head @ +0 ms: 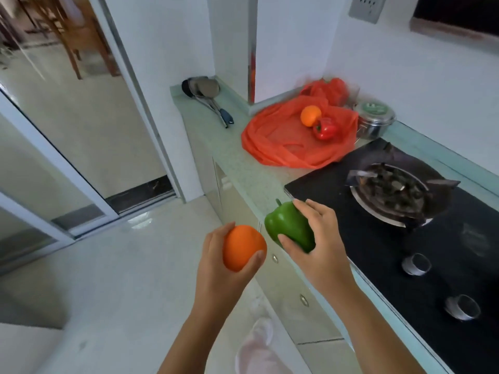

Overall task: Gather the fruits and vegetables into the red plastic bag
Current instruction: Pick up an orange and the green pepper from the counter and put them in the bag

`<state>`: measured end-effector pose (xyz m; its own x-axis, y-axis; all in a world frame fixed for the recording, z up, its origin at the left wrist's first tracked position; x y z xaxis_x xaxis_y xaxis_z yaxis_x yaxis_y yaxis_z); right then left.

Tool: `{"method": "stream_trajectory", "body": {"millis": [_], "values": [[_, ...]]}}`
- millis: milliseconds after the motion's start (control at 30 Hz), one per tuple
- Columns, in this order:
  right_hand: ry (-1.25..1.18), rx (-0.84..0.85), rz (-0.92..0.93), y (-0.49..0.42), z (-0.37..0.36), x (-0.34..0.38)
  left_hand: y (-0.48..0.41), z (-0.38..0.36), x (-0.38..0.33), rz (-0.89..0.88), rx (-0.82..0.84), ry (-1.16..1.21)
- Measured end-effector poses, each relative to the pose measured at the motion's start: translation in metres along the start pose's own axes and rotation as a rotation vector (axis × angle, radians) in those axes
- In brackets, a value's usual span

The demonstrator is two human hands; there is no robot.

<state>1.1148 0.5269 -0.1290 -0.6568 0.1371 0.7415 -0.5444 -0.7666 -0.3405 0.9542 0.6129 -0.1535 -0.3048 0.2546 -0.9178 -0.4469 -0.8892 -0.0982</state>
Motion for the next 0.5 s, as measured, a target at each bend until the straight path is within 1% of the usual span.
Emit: {"method": "stream_trajectory", "body": {"millis": [100, 267, 500], "values": [[-0.033, -0.015, 0.007, -0.057, -0.005, -0.011, -0.059, -0.007, -0.011, -0.001, 0.006, -0.035], [-0.035, -0.073, -0.01, -0.134, 0.015, -0.043, -0.148, -0.038, -0.034, -0.042, 0.021, -0.058], [-0.041, -0.138, -0.091, -0.177, 0.033, -0.086, -0.197, -0.096, -0.039, -0.081, 0.133, -0.046]]}}
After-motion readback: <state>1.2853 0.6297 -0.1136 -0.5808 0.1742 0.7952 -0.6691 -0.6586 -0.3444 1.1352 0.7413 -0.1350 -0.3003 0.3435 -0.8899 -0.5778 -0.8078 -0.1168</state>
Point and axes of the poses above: each hand's wrist, its own y-axis away from the middle knuckle, its own z-axis out of the back of the hand, x = y × z, the point moved 7 cm from there along -y, towards the middle knuckle
